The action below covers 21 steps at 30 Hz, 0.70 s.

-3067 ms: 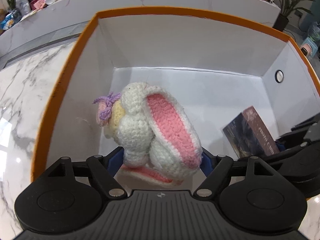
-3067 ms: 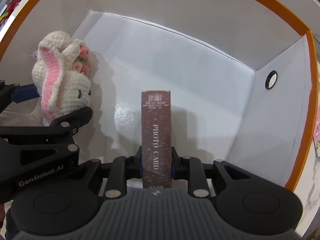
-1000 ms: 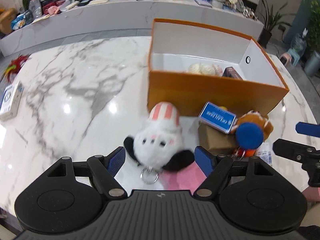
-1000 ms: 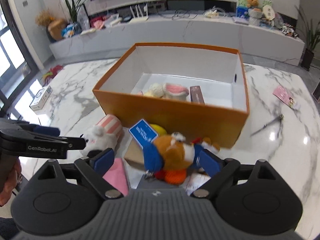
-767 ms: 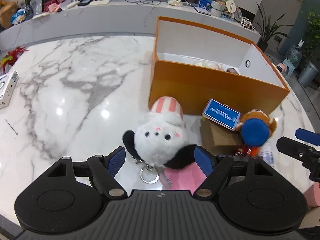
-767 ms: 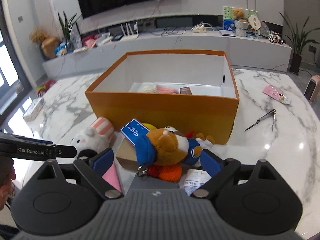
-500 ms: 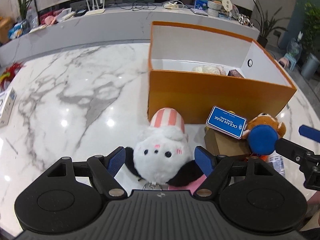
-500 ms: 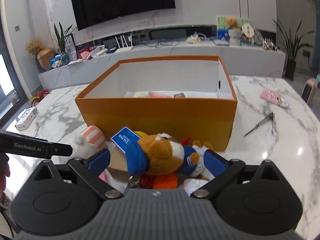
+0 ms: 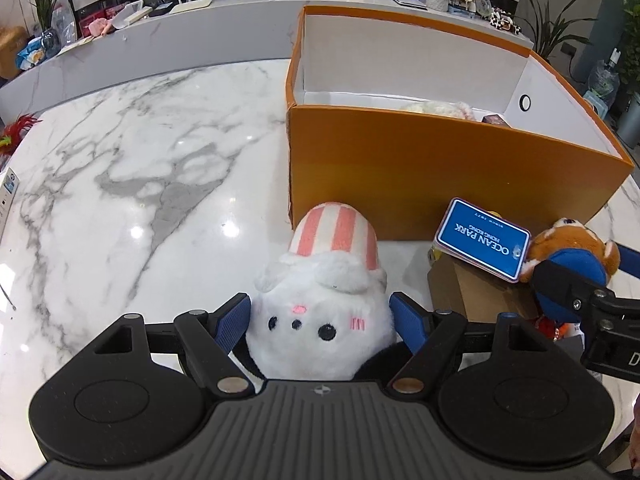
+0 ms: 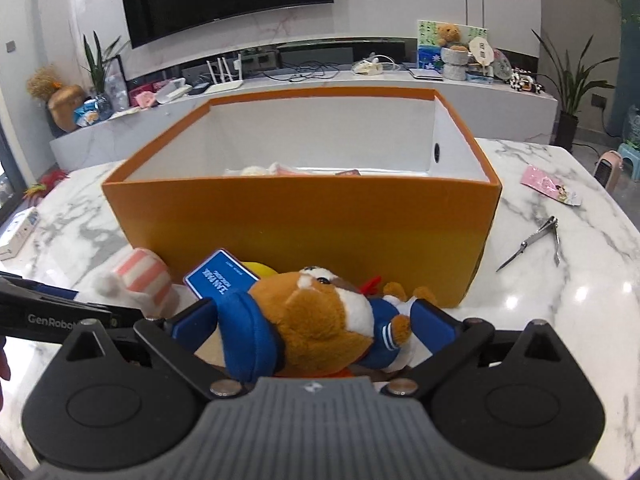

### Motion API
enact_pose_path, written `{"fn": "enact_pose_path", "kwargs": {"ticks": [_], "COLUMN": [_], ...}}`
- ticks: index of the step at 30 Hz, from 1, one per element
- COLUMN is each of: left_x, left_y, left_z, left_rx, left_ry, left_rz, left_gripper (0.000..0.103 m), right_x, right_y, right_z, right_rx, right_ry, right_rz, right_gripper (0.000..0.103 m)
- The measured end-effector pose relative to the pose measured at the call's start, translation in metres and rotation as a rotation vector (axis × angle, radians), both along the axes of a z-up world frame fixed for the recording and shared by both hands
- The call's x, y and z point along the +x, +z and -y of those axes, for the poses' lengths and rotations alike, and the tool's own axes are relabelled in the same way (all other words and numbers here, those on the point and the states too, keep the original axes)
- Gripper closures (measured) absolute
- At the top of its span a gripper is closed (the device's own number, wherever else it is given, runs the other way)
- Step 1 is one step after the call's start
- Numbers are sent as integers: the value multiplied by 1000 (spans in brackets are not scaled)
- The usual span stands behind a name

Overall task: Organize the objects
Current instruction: 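Grasp the striped-hat white plush with the left tool while the right tool grasps the brown bear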

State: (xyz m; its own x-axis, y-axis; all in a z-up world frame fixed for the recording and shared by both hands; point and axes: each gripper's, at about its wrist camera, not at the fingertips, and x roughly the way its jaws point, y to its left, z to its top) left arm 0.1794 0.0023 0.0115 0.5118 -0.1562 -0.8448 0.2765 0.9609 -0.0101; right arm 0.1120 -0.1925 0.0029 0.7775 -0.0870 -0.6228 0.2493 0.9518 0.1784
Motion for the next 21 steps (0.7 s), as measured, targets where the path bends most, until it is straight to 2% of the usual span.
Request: {"fn": "enact_pose_path", "kwargs": {"ticks": [7,21], "left_x": [9,14], "left_y": [-9,-14], "left_z": [-6,-6], "left_rx": [-55,-64], "left_ry": [25,57], "left_rz": [-37,-65], "left_gripper": [12,12], "right_x": [4,2], "right_y": [-7,-11], "right_z": [0,6], "right_rx": [21,77], "right_ry": [-23,-24], "right_rz": [-24,-18], "right_gripper": [1,1]}}
